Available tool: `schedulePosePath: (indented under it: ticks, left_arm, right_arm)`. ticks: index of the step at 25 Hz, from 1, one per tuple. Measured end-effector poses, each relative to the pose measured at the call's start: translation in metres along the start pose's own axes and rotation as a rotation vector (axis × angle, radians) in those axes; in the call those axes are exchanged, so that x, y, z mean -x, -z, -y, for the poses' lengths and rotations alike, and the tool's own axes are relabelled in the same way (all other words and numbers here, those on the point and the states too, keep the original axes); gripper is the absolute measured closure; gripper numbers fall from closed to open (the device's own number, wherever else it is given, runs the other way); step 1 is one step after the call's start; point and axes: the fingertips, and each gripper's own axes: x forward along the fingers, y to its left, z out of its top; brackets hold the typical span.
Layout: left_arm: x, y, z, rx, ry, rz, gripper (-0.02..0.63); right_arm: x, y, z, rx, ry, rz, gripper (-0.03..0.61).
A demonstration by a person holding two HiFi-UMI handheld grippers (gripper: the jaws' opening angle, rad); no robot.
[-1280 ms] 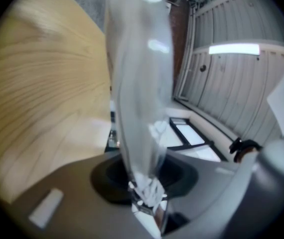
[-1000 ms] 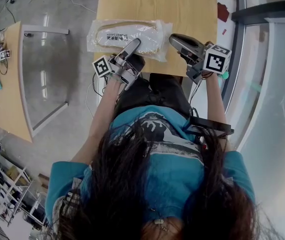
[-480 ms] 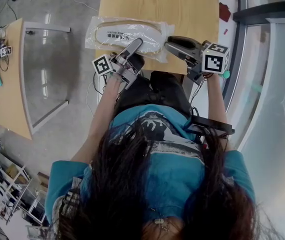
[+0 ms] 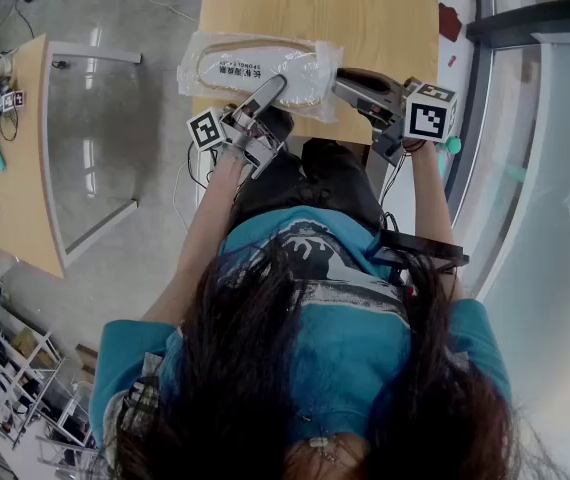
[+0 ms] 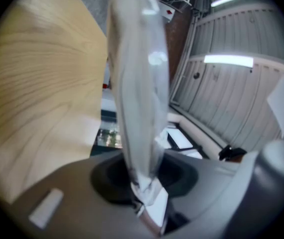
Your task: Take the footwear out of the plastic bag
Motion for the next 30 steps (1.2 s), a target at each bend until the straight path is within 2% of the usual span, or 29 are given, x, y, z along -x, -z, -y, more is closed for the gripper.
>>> schedulePosePath:
  ticks: [3, 7, 14, 19, 22, 27, 30]
  left_arm:
    - [0.004, -0.005, -0.003, -0.007, -0.013, 0.021, 0.506]
    - [0.001, -0.002, -0.003, -0.039, -0.036, -0.033, 0.508]
    - [-0.002, 0.000, -0.001, 0.008, -0.010, -0.035, 0.508]
    - [-0.002, -0.002, 0.000, 0.044, 0.031, -0.019, 0.508]
    - [-0.002, -0.002, 0.002, 0.032, 0.060, -0.016, 0.506]
    - [-0.003, -0.002, 0.008, 0.041, 0.123, 0.000, 0.508]
    - [-0.002, 0.000, 0.013, 0.054, 0.157, 0.008, 0.508]
  right_arm:
    - [0.002, -0.003, -0.008, -0.031, -0.046, 0.020, 0.462]
    - [-0.006, 0.001, -0.012, -0.014, -0.051, -0.024, 0.462]
    - [0.000, -0.004, -0.014, -0.073, -0.105, 0.034, 0.462]
    - [0.005, -0.012, -0.008, -0.174, -0.146, 0.114, 0.462]
    - [0.004, -0.013, -0.007, -0.182, -0.151, 0.120, 0.462]
    - [0.005, -0.018, -0.011, -0.283, -0.256, 0.199, 0.462]
    - [0.006, -0.017, -0.012, -0.332, -0.288, 0.227, 0.462]
